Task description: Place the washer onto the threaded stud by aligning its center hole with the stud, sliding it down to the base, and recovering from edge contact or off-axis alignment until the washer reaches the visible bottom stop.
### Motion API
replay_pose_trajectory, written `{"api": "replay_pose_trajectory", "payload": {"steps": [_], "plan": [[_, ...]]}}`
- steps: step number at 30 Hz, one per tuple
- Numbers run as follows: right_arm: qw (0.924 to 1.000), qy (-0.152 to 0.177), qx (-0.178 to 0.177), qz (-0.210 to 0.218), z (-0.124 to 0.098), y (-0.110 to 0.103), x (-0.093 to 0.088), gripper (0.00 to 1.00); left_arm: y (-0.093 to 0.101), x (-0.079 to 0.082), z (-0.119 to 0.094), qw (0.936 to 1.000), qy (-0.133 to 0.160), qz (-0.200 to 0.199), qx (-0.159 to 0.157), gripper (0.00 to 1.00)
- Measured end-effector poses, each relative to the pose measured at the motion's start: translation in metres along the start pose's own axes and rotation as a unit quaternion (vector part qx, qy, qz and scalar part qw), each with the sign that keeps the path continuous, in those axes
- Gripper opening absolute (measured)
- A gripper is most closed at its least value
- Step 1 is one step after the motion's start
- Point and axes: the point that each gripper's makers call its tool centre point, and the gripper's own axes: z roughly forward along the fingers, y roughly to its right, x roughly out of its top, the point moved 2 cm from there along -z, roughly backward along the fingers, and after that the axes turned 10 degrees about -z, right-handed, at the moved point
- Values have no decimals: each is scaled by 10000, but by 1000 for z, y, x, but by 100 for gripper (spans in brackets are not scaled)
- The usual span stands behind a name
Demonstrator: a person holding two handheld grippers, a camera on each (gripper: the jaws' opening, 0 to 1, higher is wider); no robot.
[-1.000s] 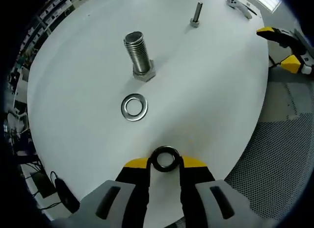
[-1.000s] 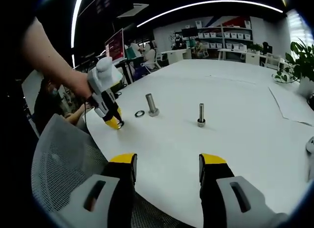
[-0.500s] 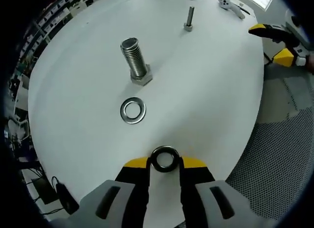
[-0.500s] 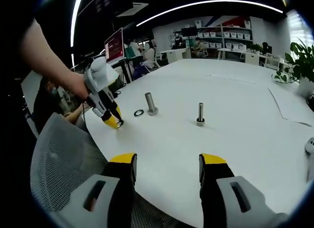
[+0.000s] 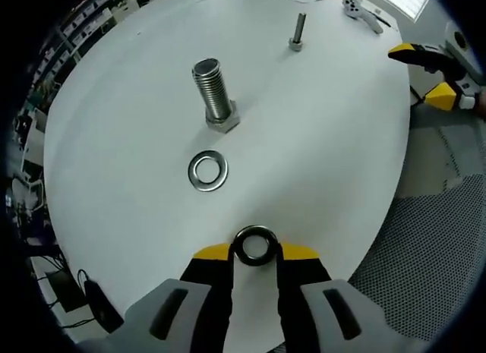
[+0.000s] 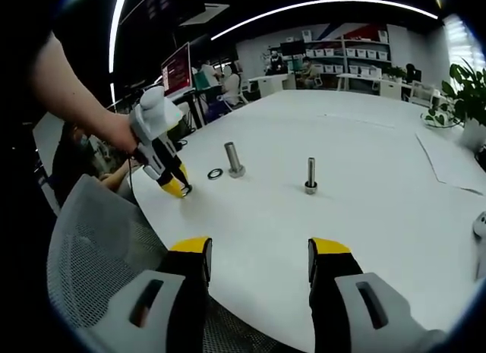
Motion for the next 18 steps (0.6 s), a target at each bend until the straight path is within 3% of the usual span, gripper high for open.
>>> {"api": "replay_pose_trajectory", "payload": {"steps": [13,18], "plan": [[10000,-31,-28,25,0,1,-1,54,4,2,-2,9999,-19,104,-88,19],[10000,-55,-34,20,0,1,-2,54,3,17,-13,9996,245,75,-108,19]]}}
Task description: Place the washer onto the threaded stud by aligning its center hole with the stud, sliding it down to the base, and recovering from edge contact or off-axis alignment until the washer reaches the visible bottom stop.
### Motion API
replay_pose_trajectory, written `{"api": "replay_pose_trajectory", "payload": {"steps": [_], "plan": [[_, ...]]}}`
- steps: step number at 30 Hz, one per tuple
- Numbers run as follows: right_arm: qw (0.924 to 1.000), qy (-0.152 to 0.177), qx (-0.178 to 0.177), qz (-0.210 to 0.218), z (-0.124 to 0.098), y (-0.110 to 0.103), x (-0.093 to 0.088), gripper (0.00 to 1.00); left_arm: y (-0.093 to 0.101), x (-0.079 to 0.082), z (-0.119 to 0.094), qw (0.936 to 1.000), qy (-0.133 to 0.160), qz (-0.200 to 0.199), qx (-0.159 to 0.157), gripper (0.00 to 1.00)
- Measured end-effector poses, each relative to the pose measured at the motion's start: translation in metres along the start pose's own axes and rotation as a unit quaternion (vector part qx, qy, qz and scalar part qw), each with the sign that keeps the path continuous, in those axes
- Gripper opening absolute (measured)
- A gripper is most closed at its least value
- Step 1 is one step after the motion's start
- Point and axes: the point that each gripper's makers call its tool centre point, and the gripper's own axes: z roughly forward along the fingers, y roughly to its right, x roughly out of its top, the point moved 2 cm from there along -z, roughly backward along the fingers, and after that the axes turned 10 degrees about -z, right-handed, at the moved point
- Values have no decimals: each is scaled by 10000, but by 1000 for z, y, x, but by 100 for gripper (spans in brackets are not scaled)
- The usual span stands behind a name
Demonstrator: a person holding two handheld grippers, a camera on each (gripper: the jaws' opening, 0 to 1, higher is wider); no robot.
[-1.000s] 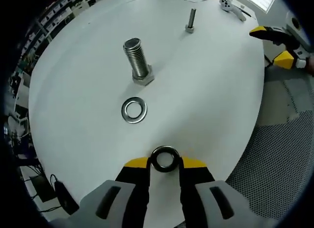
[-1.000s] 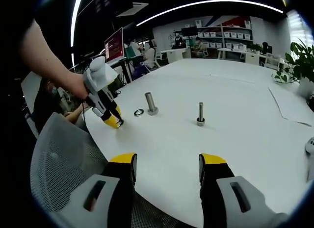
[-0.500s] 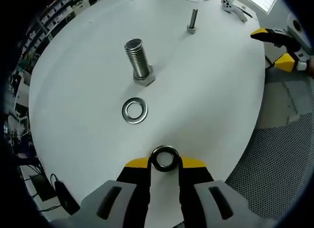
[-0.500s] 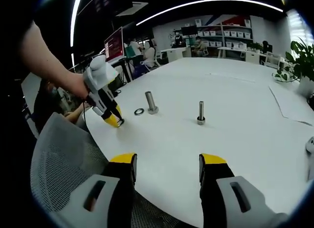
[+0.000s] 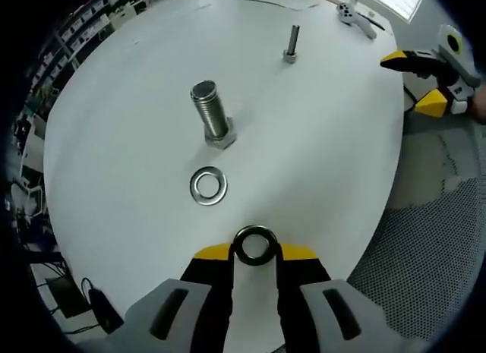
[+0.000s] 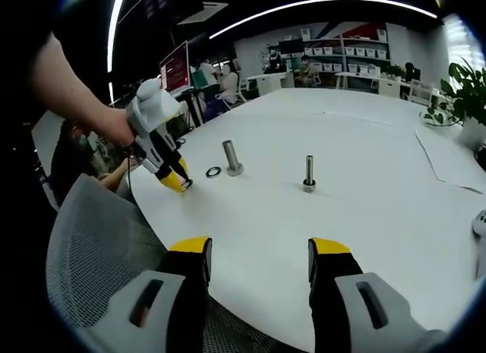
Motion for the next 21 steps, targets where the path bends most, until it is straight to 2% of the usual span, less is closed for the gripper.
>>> {"api": "replay_pose_trajectory", "payload": {"steps": [11,21], "plan": [[10000,-18,27,-12,1,0,-1,54,-11,45,-34,9986,522,-16,17,19],[10000,-22,-3,-6,0,0,-1,54,-12,83,-49,9975,653,282,-8,19]]}}
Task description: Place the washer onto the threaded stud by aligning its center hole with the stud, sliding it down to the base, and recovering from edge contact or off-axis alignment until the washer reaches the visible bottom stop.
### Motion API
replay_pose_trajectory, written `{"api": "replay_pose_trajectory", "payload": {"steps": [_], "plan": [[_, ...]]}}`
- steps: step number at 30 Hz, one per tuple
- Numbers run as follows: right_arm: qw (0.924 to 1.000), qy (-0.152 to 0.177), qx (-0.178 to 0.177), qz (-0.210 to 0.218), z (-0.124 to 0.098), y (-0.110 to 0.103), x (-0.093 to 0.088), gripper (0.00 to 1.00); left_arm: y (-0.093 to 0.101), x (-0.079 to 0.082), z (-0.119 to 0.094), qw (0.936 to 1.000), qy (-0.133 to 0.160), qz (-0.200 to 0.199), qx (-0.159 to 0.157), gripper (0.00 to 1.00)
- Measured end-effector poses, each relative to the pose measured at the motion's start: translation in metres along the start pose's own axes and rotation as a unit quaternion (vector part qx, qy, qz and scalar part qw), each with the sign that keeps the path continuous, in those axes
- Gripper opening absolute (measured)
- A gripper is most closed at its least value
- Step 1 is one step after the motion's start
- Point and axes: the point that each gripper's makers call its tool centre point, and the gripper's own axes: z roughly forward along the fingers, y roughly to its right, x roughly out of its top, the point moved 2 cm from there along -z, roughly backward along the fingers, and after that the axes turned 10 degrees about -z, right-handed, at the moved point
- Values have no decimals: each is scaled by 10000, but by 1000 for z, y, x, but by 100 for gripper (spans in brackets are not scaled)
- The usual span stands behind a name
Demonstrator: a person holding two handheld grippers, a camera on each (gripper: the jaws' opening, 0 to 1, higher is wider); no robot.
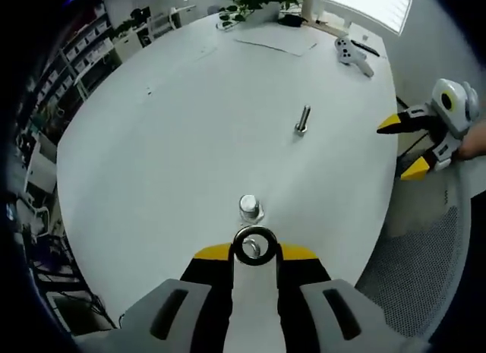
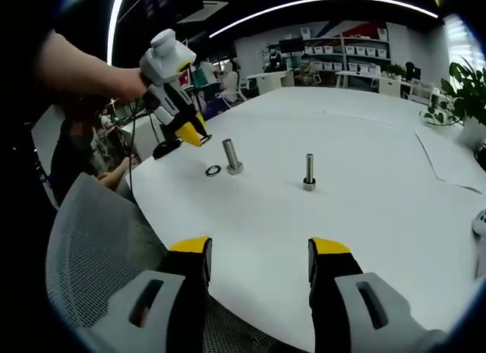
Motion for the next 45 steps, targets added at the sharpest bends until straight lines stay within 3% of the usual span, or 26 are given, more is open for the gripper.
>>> {"api": "replay_pose_trajectory", "payload": {"steps": [7,14,19,30,45], "plan": [[10000,-3,-56,20,-1,2,0,54,-3,19,8,9996,-74,262,3,19],[9999,-13,-117,72,-1,5,-1,54,-3,26,17,9990,-233,392,-16,19],[9999,16,-122,50,-2,5,0,54,-4,24,26,9972,-409,630,36,19],[9998,42,-165,63,-2,6,1,53,0,25,37,9961,-500,720,-54,19],[9996,-2,-267,110,-2,10,-1,53,0,11,74,9891,-932,1141,-33,19]]}}
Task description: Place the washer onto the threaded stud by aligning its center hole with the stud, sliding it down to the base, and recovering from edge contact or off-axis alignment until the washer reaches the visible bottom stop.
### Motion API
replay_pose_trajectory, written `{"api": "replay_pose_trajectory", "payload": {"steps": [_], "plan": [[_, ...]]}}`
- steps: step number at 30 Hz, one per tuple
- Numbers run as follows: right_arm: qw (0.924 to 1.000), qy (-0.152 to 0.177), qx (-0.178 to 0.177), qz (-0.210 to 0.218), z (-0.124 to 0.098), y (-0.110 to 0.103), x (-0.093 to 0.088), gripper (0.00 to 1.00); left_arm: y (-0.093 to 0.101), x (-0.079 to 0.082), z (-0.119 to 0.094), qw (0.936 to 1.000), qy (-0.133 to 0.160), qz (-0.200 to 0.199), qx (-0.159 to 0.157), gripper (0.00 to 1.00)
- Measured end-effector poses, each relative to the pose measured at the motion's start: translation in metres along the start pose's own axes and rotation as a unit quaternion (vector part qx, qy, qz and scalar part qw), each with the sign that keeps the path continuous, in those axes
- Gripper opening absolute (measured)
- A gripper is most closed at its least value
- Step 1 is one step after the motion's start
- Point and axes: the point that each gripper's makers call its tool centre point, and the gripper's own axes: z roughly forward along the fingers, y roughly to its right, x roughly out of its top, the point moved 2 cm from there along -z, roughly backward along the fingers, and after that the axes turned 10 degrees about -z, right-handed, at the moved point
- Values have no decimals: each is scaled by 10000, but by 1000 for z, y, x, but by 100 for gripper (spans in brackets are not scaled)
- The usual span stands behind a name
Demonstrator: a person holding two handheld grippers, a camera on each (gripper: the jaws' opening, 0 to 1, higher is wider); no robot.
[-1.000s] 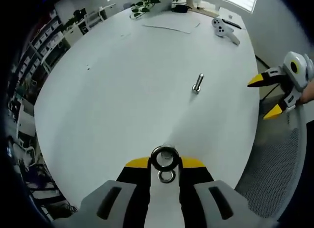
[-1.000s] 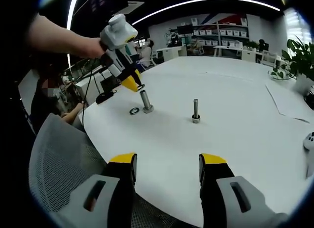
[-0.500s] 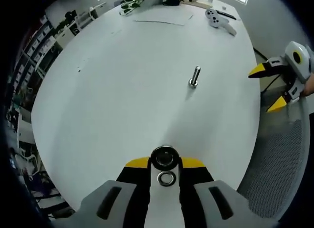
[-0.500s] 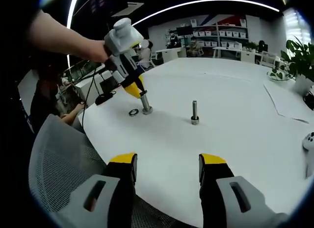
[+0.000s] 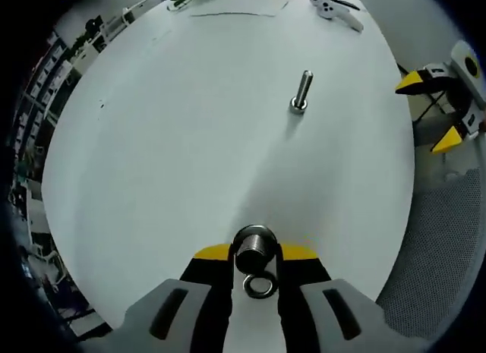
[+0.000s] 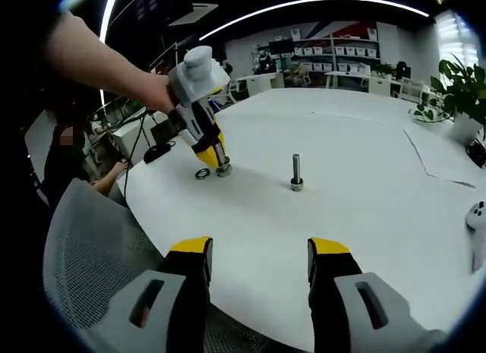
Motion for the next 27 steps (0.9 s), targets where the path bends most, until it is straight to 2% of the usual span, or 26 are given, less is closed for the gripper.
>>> {"api": "replay_pose_trajectory", "payload": {"steps": [19,27], "plan": [[10000,5,-49,-18,0,2,0,53,1,-2,6,9999,-78,-122,-44,20],[10000,-13,-36,20,0,2,-1,53,0,-2,8,9999,-5,-139,-99,21]]}}
